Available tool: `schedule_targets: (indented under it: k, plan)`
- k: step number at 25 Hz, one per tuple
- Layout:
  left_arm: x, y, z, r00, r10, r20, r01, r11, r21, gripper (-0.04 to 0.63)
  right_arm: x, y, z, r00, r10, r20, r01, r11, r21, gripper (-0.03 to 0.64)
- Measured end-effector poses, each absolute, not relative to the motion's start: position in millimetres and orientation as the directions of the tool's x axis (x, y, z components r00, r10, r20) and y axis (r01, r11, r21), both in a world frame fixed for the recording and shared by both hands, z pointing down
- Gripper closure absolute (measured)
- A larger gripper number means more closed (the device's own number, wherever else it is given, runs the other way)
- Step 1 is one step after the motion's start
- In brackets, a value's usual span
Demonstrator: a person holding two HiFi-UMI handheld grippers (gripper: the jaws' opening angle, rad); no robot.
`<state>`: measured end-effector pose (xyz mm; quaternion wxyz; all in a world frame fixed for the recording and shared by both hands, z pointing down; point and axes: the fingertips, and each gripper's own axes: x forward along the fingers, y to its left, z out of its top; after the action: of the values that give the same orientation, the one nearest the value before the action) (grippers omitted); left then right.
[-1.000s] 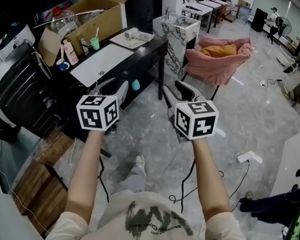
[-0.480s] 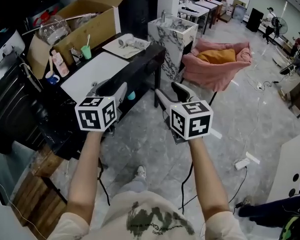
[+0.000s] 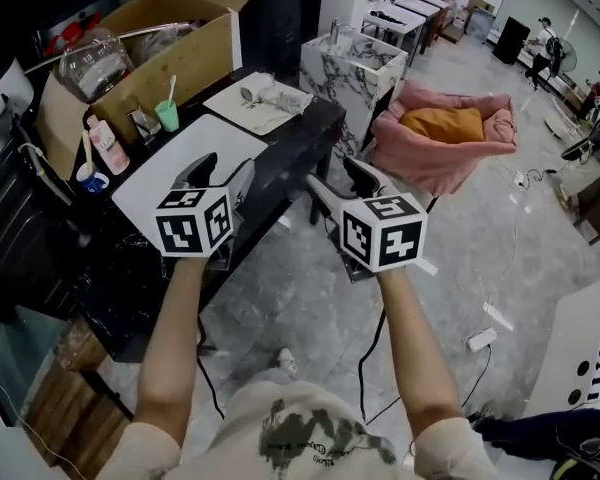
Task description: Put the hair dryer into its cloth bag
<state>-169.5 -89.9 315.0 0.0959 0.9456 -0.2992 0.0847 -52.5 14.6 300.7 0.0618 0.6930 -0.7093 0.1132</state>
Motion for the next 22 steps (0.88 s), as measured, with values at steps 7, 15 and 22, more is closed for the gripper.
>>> schedule_targets:
  k: [7, 15, 22]
  plan:
    - [-162.3, -139.3, 321.3, 0.805, -0.547, 0.229, -0.582, -0.803, 0.129, 0.293, -43.1, -33.0, 307.1, -0.016, -0.965, 0.263, -0.997, -0.004, -0.076, 0.316]
    - [-156.6, -170.3, 327.1, 0.797, -0.557, 0.233, -0.592, -0.798, 0.117, 0.293, -31.6, -66.4, 312.5, -0.008, -0.963, 0.27, -0.998, -0.009, -0.062, 0.316]
    - [-143.2, -186.8, 339.4, 0.785, -0.57, 0.243, -0.606, -0.788, 0.112, 0.293, -12.3, -87.4, 324.3, -0.028, -0.961, 0.275, -0.998, 0.009, -0.069, 0.316]
